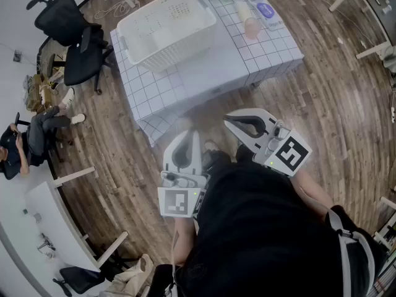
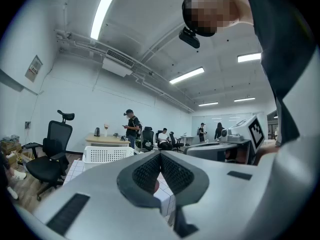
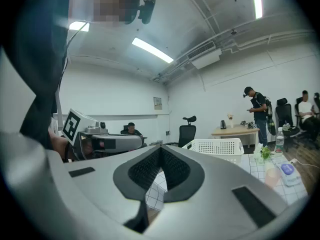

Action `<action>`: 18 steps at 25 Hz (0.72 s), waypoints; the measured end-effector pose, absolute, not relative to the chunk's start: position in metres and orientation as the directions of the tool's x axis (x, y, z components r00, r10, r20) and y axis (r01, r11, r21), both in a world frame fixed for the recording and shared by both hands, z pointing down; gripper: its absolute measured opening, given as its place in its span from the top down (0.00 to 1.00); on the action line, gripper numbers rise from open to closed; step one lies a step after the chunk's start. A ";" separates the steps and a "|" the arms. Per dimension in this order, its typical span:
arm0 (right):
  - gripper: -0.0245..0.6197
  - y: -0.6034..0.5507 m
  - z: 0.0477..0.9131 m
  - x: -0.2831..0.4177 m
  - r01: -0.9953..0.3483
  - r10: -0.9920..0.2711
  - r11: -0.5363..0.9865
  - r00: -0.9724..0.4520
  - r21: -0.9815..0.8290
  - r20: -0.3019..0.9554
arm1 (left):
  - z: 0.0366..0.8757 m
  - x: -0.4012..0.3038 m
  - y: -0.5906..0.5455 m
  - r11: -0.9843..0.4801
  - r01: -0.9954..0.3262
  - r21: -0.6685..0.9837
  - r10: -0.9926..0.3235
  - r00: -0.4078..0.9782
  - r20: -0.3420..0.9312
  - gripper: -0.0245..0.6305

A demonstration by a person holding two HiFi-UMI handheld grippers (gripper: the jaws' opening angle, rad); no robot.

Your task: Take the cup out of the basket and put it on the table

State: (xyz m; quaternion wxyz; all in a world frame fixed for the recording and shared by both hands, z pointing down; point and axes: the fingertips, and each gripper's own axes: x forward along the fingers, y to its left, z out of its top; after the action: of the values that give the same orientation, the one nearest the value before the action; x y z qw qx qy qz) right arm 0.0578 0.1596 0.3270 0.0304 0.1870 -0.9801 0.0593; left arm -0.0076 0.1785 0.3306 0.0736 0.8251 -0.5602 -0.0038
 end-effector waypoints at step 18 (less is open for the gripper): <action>0.94 0.155 0.337 0.035 -0.474 -0.459 0.868 -0.880 -0.148 0.125 | 0.337 -0.044 0.185 -0.395 -0.907 0.143 -0.910 0.408 0.074 0.95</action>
State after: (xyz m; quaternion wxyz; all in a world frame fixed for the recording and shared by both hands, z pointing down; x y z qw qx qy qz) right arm 0.0349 0.1548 0.3371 0.0426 0.2417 -0.9655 0.0875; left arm -0.0443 0.1850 0.3372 0.0803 0.8352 -0.5440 -0.0082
